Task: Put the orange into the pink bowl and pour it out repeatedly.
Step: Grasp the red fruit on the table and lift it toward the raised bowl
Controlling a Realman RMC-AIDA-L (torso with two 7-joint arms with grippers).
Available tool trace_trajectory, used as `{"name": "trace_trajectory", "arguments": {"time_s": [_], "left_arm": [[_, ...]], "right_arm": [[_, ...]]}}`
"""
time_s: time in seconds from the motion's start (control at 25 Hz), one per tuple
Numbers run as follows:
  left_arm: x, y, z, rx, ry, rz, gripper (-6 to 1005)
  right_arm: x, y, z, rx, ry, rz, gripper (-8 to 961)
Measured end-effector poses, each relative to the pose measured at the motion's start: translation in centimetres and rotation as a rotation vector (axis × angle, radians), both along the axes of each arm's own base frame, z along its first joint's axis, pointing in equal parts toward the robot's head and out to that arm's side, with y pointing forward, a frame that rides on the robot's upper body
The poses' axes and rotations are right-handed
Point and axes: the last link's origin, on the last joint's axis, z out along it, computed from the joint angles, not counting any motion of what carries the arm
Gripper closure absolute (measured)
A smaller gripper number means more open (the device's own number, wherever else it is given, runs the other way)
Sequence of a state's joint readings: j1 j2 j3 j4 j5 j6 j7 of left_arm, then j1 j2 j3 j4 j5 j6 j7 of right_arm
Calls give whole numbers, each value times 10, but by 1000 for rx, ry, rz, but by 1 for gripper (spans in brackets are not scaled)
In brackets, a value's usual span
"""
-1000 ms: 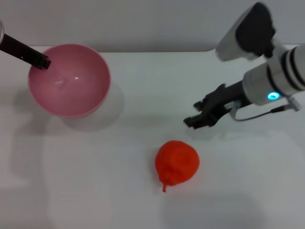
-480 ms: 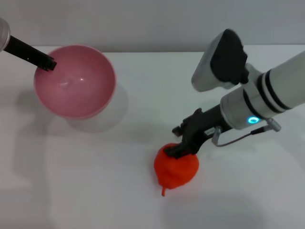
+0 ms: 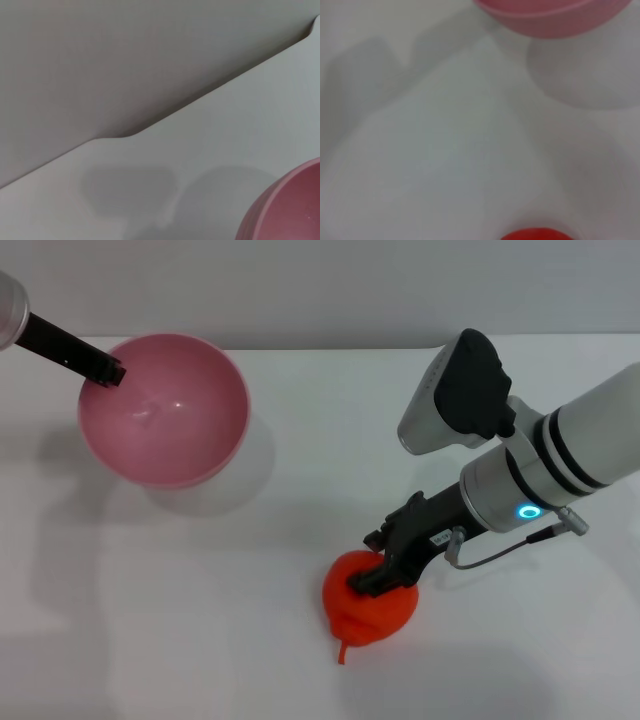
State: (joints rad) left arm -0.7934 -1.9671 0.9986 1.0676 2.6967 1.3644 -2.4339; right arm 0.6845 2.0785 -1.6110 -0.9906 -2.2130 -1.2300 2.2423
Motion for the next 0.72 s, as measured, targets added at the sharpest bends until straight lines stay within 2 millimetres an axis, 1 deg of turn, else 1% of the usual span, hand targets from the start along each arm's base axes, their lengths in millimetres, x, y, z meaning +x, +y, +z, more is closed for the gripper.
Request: {"name": "trace_trajectory", "arguments": {"time_s": [0.36, 0.6, 0.72], "left_arm": [[4, 2, -2, 4, -3, -12, 954], [5, 2, -3, 3, -4, -15, 954], [6, 3, -3, 2, -3, -17, 954]], "right_arm": [[1, -3, -4, -31, -15, 8, 442], [1, -3, -2, -26, -10, 7, 687], [-2, 0, 3, 0, 11, 6, 772]]}}
